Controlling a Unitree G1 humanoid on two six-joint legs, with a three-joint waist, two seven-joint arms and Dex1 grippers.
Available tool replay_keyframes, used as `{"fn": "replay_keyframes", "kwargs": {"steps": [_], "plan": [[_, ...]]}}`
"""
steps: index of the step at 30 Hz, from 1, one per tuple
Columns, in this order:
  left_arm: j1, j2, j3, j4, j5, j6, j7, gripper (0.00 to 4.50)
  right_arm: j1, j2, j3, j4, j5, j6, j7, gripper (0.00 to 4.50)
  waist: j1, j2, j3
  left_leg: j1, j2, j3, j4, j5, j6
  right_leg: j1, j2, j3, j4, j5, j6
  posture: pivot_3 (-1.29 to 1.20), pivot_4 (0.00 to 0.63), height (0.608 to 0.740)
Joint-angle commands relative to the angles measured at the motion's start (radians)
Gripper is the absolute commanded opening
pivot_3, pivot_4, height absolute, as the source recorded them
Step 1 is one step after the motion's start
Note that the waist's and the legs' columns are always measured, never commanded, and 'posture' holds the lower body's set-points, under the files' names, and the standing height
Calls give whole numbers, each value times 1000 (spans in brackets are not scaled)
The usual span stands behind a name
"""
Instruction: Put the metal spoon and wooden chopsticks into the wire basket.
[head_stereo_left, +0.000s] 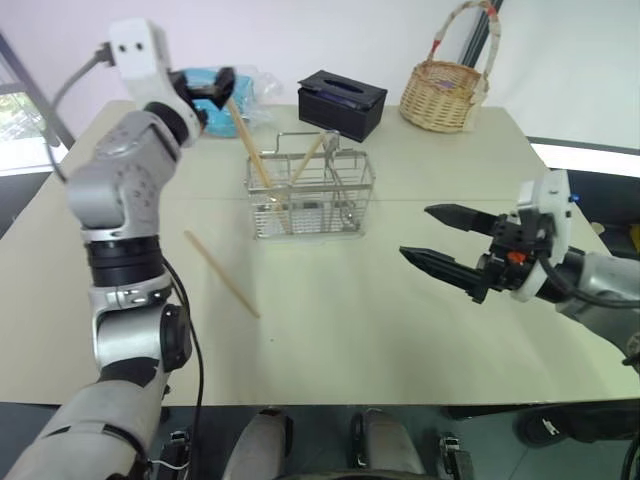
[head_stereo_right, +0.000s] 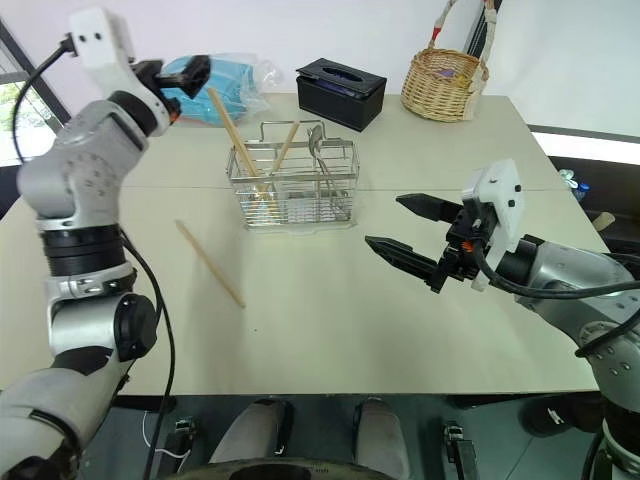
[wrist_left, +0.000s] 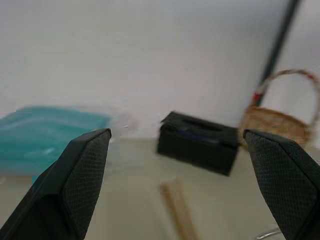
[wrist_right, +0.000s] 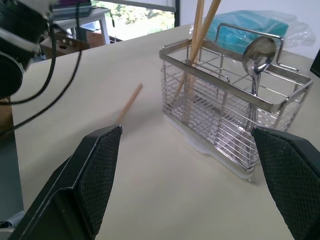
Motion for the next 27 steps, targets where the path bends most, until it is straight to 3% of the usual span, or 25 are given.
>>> {"fn": "replay_keyframes", "kwargs": {"steps": [1,6,9,19,27], "plan": [[-30,-77,161,-64,1,304,206,4430,-20,6,0,1,-13,-29,25,4307,1,0,0,0,0,0,0,0,0,0,0,0,0,0,0,0,150,661],[-6,-180,300,-88,120,602,345,4430,-33,16,23,21,-31,-38,48,4307,-1,-3,1,0,-2,0,0,0,0,0,0,0,0,0,0,0,150,661],[-7,-237,358,-75,164,673,372,4430,-44,27,40,23,-42,-38,48,4307,0,-3,1,0,-1,0,0,0,-1,-1,1,0,1,0,0,0,150,661],[27,-245,321,-5,283,675,378,4430,22,54,17,-32,-39,-34,16,4307,2,-3,1,0,0,1,0,1,-3,-1,1,0,0,0,0,0,150,661],[17,-238,281,207,309,545,335,4430,64,64,1,-72,-35,-37,-13,4307,4,-1,-1,0,0,1,0,0,-3,-1,-1,0,0,0,0,0,150,661]]}}
